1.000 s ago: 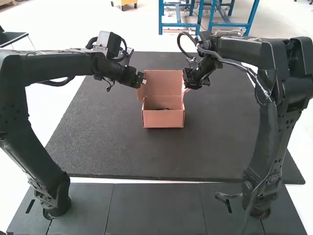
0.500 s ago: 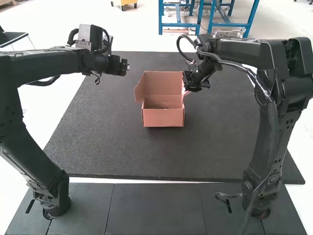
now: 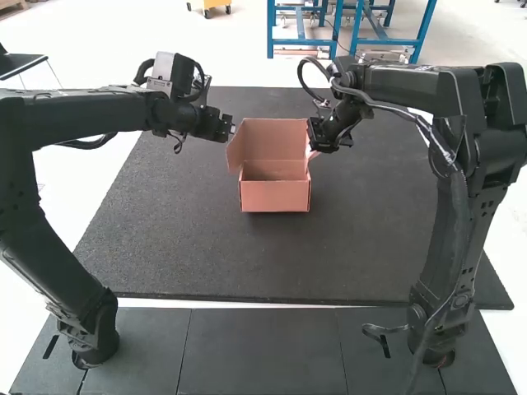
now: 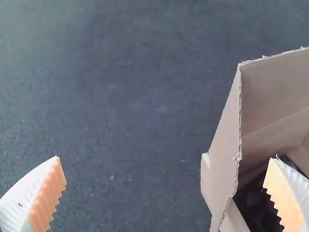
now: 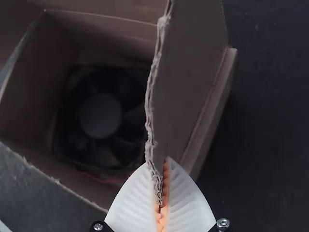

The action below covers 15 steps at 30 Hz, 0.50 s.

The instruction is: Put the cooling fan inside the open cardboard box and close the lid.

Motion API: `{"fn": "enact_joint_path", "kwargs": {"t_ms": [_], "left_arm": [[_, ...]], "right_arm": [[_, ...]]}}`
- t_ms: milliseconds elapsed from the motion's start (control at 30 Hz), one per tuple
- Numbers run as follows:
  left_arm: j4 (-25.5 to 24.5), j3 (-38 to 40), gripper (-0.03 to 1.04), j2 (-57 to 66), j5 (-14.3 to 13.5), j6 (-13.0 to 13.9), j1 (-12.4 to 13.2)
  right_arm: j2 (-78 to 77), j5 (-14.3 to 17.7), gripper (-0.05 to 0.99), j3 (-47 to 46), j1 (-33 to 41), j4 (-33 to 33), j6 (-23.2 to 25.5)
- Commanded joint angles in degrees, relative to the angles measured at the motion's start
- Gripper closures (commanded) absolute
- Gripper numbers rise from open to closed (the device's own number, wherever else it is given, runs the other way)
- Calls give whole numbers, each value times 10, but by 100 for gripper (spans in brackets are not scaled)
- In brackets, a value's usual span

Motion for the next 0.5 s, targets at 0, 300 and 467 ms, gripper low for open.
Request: {"fn": "enact_joint_path", "kwargs": {"t_ms": [0,300,467], "left_arm": [[1,3,4,7,4,5,1],[9,-3,4,7,-18,4,11],[13,-12,4,11,-33,5,10]], "right_arm": [[-27,1,95,14,5,3,6],[-31,0,95,15,6,2,6],[-31,-1,95,15,6,2,6]]}}
